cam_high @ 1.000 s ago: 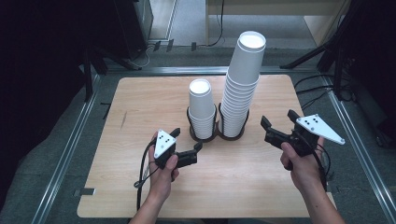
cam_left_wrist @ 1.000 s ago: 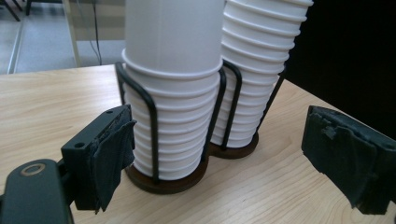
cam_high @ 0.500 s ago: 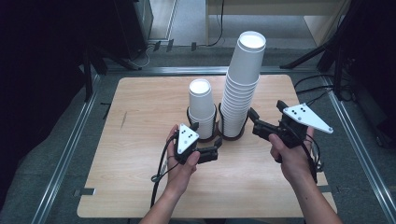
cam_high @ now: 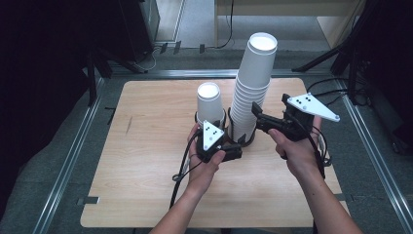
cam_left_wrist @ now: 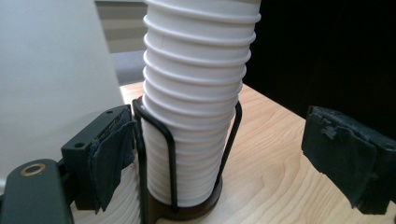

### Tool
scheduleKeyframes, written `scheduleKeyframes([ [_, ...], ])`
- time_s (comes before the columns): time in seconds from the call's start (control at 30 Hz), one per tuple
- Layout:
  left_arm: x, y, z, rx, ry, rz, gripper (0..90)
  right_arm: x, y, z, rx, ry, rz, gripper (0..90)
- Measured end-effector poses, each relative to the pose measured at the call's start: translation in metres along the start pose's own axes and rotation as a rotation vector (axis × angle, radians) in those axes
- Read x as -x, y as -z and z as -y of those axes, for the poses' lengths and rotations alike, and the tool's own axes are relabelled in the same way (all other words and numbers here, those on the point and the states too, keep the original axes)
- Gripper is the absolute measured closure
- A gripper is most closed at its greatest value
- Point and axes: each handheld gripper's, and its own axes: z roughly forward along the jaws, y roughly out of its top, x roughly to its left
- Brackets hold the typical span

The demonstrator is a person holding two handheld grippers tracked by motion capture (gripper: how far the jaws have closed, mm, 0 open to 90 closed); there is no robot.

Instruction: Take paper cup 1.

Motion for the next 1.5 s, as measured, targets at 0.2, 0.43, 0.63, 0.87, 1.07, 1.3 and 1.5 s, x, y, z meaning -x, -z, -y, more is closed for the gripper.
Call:
scheduleKeyframes([
  [0.2, 0.008, -0.012, -0.003, 0.002, -0.017, 0.007, 9.7, -0.002, -0.003, -0.012, -0.002, -0.015, 0.007, 6.6],
  [0.43, 0.009, -0.026, -0.011, 0.033, -0.012, -0.039, 9.7, -0.005, -0.013, -0.022, 0.002, -0.007, 0.012, 5.7],
  [0.63, 0.011, -0.038, -0.015, 0.042, -0.003, -0.055, 9.7, -0.006, -0.023, -0.031, 0.013, -0.053, -0.010, 4.6],
  [0.87, 0.014, -0.049, -0.015, 0.054, -0.024, -0.108, 9.7, -0.009, -0.034, -0.038, 0.016, -0.039, -0.005, 4.2],
  [1.07, 0.013, -0.056, -0.016, 0.080, -0.018, -0.158, 9.7, -0.006, -0.051, -0.040, 0.000, -0.076, -0.016, 4.2],
  [1.3, 0.012, -0.062, -0.019, 0.096, -0.002, -0.146, 9.7, -0.004, -0.061, -0.039, 0.016, -0.078, -0.003, 4.2],
  [1.5, 0.015, -0.067, -0.019, 0.100, -0.008, -0.154, 9.4, -0.006, -0.069, -0.037, 0.018, -0.079, 0.004, 3.9],
])
